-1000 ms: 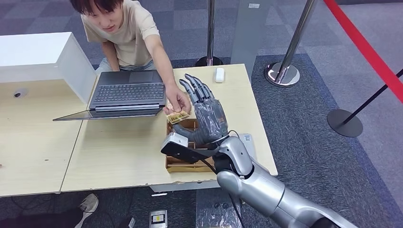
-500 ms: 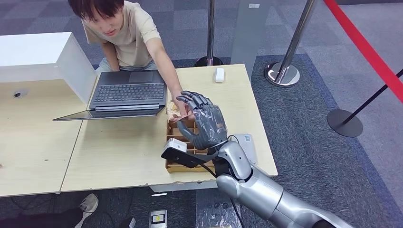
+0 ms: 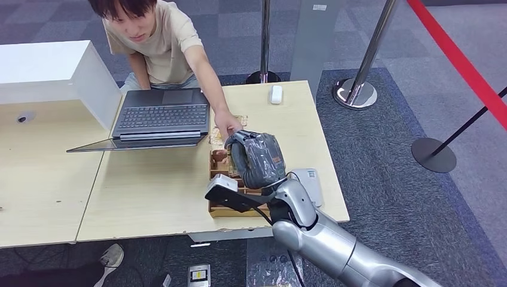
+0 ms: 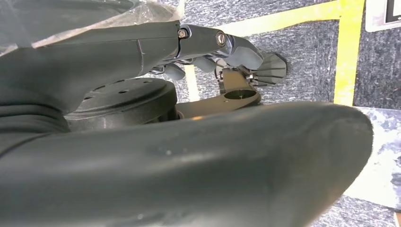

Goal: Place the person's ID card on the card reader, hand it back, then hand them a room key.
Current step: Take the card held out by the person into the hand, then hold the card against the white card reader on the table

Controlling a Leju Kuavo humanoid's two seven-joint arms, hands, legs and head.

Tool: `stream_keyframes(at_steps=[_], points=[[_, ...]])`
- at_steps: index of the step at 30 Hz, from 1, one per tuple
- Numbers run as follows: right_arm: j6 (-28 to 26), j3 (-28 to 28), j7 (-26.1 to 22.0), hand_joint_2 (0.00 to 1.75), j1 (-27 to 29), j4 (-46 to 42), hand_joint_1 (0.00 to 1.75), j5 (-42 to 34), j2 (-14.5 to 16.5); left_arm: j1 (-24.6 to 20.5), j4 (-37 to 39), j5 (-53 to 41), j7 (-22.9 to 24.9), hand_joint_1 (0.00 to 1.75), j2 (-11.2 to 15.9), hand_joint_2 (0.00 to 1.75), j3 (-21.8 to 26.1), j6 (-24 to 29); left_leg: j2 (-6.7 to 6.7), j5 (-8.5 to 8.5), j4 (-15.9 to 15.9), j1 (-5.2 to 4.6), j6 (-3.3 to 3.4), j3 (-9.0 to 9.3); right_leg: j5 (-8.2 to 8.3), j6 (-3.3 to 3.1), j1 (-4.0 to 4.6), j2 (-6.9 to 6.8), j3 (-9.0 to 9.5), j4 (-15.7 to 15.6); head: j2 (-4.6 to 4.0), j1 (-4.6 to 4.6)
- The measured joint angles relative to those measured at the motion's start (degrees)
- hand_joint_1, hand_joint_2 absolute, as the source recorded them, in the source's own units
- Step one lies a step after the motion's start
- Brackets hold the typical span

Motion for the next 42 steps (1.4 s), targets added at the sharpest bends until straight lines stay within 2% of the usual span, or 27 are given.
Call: stream_keyframes(at_steps=[6, 12, 18, 26, 31, 36, 42], points=[[0.13, -0.03, -0.44, 1.75, 0.27, -0.07, 1.75, -2.11, -0.01, 0.00, 0.02, -0.01, -0.37, 0.00, 0.00, 0.00, -0.05, 0.11, 0.00, 0.00, 0.01, 0.00, 0.00, 0.00, 0.00, 0.00, 0.00, 0.00, 0.00, 0.00, 0.00, 0.00], [1.46, -1.93, -0.67, 1.75, 2.20, -1.39, 1.75, -13.09, -1.25, 0.47, 0.09, 1.05, -2.14, 0.00, -0.01, 0.00, -0.03, 0.88, 0.00, 0.00, 0.05, 0.00, 0.00, 0.01, 0.00, 0.00, 0.00, 0.00, -0.01, -0.01, 0.00, 0.00], [1.30, -7.65, 2.11, 1.75, 5.00, -1.73, 1.75, -17.70, -6.41, 1.52, 0.27, 2.40, -3.50, 0.00, 0.02, 0.00, 0.09, 1.54, 0.00, -0.02, 0.15, -0.01, 0.02, -0.02, 0.01, 0.02, -0.01, 0.00, 0.00, -0.04, 0.00, 0.01], [-0.08, -17.20, 2.44, 1.75, 10.06, -0.17, 1.75, -21.54, -13.93, 2.16, 0.33, 3.21, -4.19, 0.00, 0.02, 0.00, 0.16, 1.93, -0.01, -0.04, 0.23, -0.01, 0.05, -0.07, 0.04, 0.07, -0.02, 0.00, 0.00, -0.05, 0.00, 0.01], [-0.27, -22.37, 1.78, 1.75, 12.13, 2.53, 1.75, -22.83, -16.79, 2.19, 0.33, 3.52, -4.38, 0.00, 0.02, 0.00, 0.45, 1.97, -0.01, -0.04, 0.22, -0.01, 0.05, -0.07, 0.04, 0.07, -0.01, 0.00, -0.01, -0.03, 0.00, 0.02], [0.43, -25.13, 0.07, 1.75, 13.89, 5.96, 1.75, -24.36, -17.14, 2.15, 0.33, 3.56, -4.36, 0.00, -0.03, 0.00, 0.62, 2.01, -0.01, -0.04, 0.21, 0.00, 0.05, -0.08, 0.04, 0.06, 0.00, 0.00, -0.01, 0.00, 0.00, 0.01], [0.48, -25.84, -4.54, 1.75, 14.99, 10.79, 1.75, -27.81, -14.32, 1.99, 0.33, 3.33, -4.45, 0.00, -0.31, 0.00, 0.64, 2.08, 0.00, -0.04, 0.19, 0.01, 0.05, -0.09, 0.04, 0.06, 0.01, 0.00, -0.02, 0.06, 0.00, 0.01]])
